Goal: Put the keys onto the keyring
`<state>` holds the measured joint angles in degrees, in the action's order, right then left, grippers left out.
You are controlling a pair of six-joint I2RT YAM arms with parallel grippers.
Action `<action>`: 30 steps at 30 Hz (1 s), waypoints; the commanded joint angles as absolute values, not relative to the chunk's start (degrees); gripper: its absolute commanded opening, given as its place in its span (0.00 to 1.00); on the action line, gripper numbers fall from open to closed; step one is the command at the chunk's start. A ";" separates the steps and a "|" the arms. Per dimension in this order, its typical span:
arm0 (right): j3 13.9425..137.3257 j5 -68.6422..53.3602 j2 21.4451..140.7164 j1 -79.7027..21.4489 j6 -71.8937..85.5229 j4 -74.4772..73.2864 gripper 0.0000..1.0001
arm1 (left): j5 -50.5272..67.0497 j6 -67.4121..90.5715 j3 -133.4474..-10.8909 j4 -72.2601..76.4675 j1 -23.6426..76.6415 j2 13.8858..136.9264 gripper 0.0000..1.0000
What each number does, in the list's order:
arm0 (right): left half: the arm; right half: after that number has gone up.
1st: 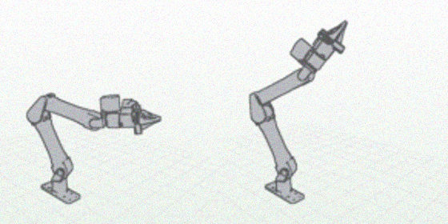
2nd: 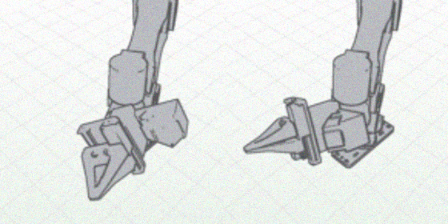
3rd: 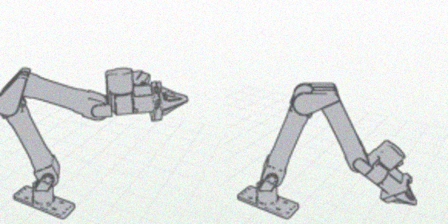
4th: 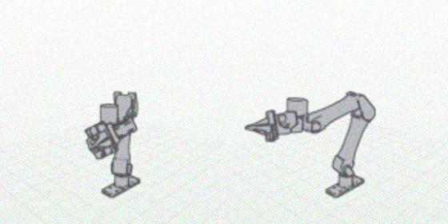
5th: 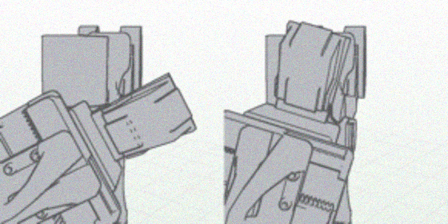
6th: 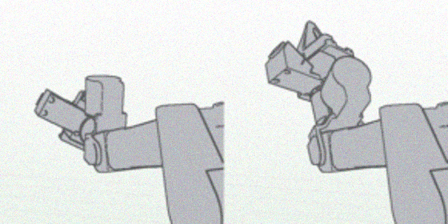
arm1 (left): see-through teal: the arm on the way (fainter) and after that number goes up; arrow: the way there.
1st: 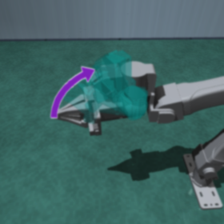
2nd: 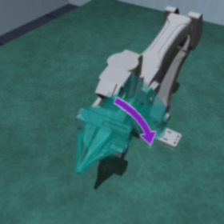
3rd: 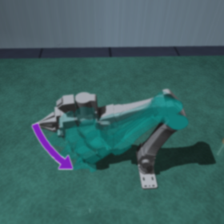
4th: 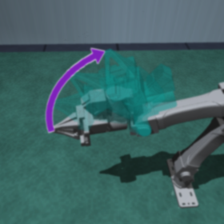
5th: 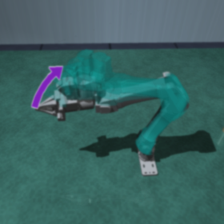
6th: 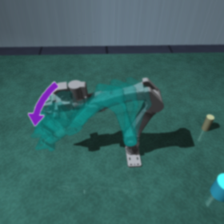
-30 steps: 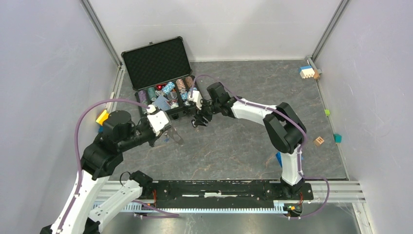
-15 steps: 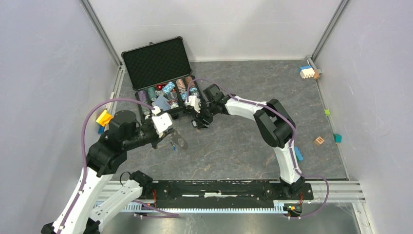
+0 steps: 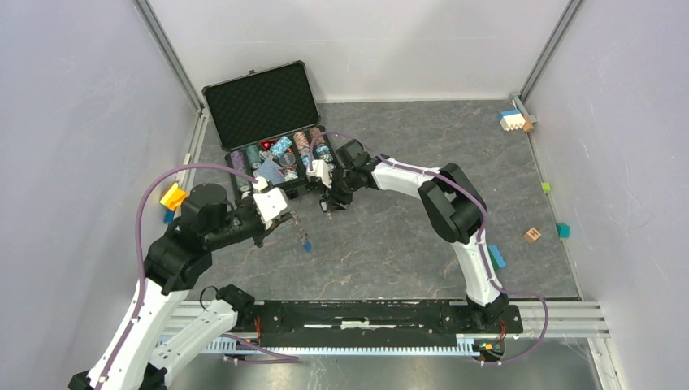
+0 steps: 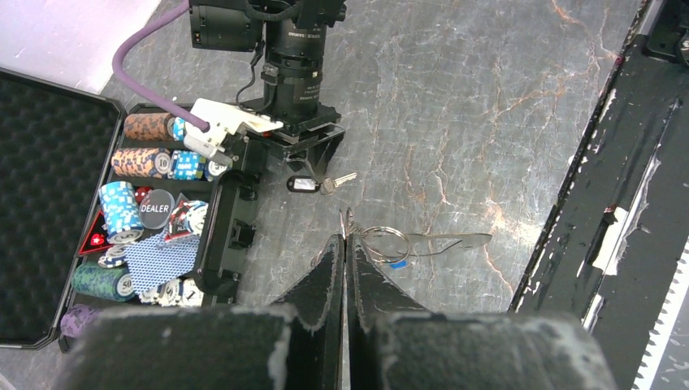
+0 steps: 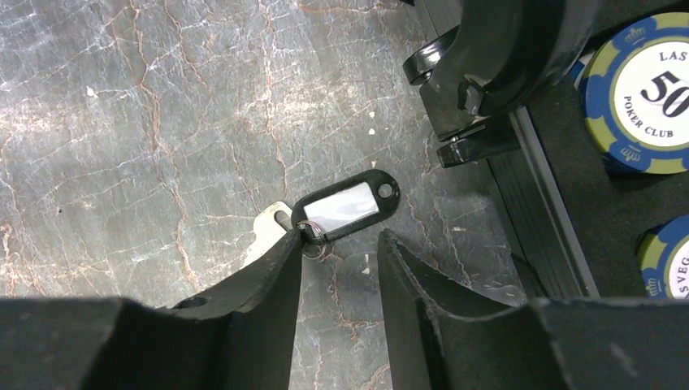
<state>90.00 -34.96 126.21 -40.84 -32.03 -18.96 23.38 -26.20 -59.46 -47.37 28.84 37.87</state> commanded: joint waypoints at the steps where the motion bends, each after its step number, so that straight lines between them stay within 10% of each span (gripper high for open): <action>1: 92.36 -36.91 127.19 -41.39 -33.08 -20.01 0.43 | 25.14 -26.03 -59.05 -43.95 28.48 37.23 0.02; 30: 84.86 -36.47 115.98 -42.01 -34.38 -20.00 0.00 | 23.68 -26.46 -58.71 -43.34 28.49 37.61 0.02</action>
<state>86.50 -36.32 122.13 -41.63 -33.36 -20.27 23.97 -26.20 -58.72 -46.57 28.84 37.45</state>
